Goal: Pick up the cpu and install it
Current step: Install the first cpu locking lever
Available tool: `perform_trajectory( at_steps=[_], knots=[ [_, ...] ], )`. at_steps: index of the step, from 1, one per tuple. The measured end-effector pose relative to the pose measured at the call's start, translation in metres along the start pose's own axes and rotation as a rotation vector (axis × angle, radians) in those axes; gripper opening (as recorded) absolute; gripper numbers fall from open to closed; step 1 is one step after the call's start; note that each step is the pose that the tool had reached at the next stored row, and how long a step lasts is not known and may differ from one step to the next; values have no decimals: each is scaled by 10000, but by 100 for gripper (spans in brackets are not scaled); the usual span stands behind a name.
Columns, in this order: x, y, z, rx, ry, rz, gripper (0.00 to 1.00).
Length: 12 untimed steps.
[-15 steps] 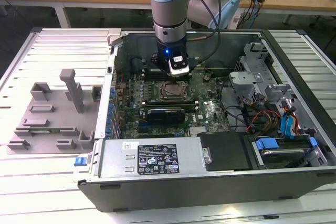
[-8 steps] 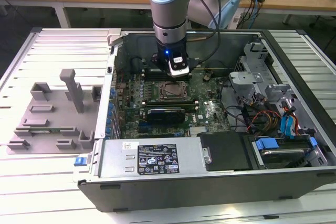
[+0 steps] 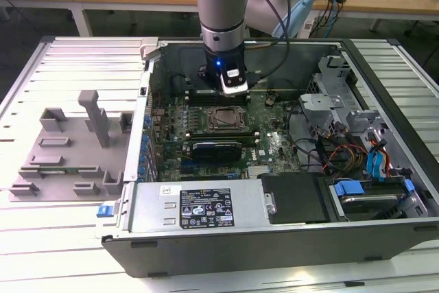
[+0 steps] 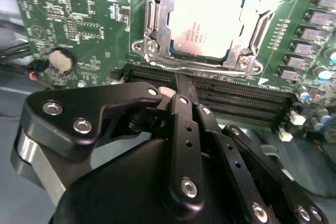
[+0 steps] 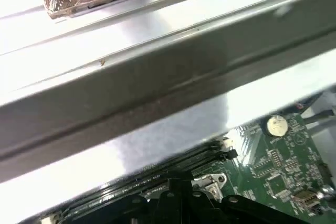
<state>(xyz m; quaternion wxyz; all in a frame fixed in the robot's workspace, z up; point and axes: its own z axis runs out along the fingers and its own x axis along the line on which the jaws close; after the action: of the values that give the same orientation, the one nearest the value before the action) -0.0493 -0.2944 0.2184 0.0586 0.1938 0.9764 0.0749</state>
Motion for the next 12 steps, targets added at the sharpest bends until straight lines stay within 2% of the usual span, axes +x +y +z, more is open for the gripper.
perform_trajectory(
  at_steps=[1, 3, 4, 8, 10, 12],
  knots=[
    [-5, 10, -59, 34, -15, 5, 11],
    [-9, 19, -111, 77, -34, 8, 11],
    [-12, 25, -141, 130, -57, 3, 11],
    [-13, 24, -143, 211, -79, -7, 11],
    [-24, -9, -148, 418, -117, -37, 11],
    [-43, -88, -160, 488, -143, -65, 11]
  ],
)
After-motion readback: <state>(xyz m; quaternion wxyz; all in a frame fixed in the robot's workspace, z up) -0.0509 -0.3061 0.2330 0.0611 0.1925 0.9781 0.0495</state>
